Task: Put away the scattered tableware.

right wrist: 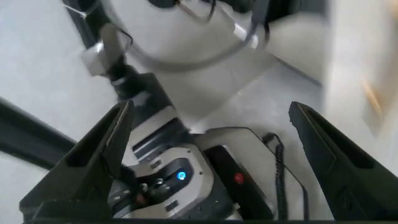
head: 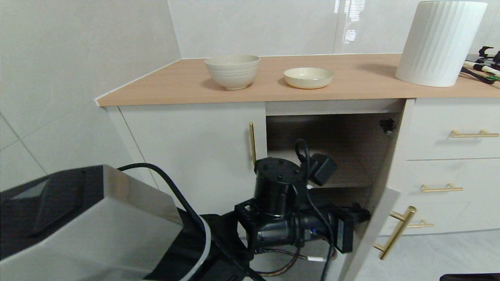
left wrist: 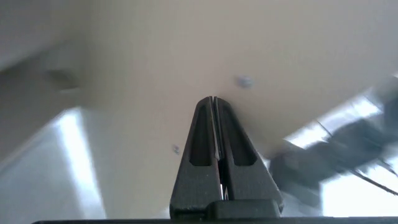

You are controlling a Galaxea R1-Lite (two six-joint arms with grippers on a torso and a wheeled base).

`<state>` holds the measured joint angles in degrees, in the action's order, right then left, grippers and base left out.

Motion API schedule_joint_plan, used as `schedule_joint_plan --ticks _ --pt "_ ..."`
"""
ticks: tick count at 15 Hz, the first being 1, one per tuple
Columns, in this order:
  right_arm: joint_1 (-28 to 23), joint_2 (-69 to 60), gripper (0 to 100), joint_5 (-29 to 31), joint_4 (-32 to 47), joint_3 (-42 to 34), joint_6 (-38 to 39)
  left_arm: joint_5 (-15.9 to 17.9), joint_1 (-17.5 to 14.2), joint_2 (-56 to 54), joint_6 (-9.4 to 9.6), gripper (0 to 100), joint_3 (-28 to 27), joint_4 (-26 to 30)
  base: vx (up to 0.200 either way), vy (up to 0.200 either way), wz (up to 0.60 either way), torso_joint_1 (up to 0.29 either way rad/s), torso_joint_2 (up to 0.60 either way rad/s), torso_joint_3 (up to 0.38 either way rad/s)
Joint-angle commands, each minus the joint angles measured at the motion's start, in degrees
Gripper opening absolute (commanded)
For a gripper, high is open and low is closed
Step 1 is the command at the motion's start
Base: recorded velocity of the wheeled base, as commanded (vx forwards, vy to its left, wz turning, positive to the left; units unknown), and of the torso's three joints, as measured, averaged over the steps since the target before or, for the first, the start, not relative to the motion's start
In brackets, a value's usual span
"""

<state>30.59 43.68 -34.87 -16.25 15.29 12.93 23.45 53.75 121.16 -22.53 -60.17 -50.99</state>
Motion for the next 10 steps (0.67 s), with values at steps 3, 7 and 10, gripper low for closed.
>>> schedule_joint_plan --ticks 3,7,10 --pt "-1.7 -1.6 100 -4.6 0.2 -0.2 0.0 -0.3 2.3 -1.1 -0.5 0 1.0 -0.1 0.0 0.0 0.0 0.0 0.0 0.0" --pt "-1.8 5.9 100 -3.3 -0.2 1.4 -0.1 -0.3 -5.8 -6.6 -1.64 0 10.5 -4.9 0.0 0.0 0.0 0.0 0.0 0.0" --pt "-1.7 16.4 100 1.5 -2.6 7.1 -0.2 -1.5 -13.0 -10.9 -1.38 0 17.8 -8.1 0.0 0.0 0.0 0.0 0.0 0.0"
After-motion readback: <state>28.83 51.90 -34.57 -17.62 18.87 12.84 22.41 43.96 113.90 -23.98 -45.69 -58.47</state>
